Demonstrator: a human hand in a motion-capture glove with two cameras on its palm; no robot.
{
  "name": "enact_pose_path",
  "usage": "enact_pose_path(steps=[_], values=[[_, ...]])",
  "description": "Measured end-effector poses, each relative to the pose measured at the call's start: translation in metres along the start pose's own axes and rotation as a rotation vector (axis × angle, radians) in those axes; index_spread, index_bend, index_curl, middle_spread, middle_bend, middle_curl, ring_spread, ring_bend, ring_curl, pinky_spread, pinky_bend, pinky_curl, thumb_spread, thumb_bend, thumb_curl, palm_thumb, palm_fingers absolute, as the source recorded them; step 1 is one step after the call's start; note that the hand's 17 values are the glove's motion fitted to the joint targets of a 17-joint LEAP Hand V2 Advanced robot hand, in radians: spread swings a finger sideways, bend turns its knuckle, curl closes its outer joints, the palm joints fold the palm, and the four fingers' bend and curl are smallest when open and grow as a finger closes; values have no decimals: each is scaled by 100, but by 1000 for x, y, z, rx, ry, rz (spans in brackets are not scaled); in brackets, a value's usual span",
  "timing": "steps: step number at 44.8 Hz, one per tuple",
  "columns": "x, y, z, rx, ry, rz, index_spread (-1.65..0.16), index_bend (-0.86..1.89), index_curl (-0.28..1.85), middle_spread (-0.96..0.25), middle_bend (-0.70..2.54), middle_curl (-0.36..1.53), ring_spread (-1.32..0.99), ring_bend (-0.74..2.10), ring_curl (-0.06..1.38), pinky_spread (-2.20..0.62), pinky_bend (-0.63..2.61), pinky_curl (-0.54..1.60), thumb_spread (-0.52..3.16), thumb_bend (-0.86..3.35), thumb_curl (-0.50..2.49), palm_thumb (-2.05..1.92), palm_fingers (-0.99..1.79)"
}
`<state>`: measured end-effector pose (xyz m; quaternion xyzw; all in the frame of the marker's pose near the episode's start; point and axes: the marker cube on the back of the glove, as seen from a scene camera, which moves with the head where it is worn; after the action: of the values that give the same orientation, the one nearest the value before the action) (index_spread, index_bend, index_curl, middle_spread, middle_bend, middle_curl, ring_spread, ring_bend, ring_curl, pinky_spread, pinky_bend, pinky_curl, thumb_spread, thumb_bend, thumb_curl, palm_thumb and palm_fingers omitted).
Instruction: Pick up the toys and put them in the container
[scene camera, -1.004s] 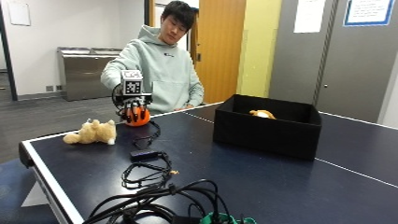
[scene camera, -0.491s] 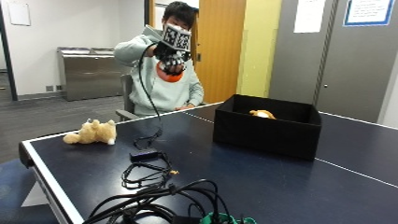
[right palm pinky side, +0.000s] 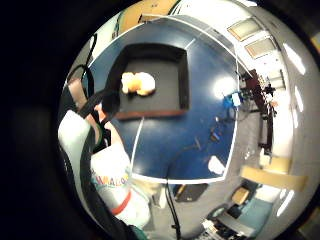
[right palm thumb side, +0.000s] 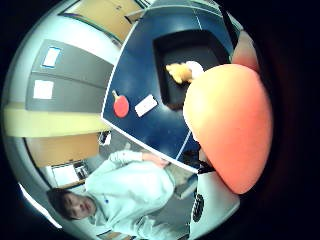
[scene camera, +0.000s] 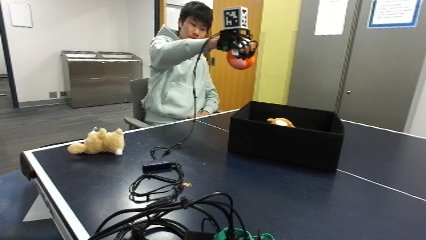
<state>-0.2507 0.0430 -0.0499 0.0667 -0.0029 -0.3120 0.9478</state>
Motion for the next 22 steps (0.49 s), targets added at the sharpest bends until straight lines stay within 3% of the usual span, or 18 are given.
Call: enact_pose_path(steps=[2,4,10,16,20,22], values=[[4,-25,14,57,54,212,-39,21,53,-29,68,53,-35,111,55,-37,112,48,48,9,82,74,92],[6,-42,27,109,72,285,-39,20,54,-30,66,54,-35,111,55,-37,114,49,47,9,83,75,88],[8,-72,69,131,-8,309,-38,17,58,-30,60,55,-36,113,57,-37,116,50,49,8,86,77,72],[8,-83,96,-83,-32,327,-37,12,56,-28,52,55,-36,112,57,-35,116,49,64,5,85,71,52],[8,-82,96,-117,-38,318,-33,18,60,-19,36,52,-23,87,54,-20,112,52,87,-8,74,48,-21],[14,-79,91,-98,-14,296,-32,15,56,-14,32,49,-18,65,47,-14,111,49,93,-10,69,38,-34]])
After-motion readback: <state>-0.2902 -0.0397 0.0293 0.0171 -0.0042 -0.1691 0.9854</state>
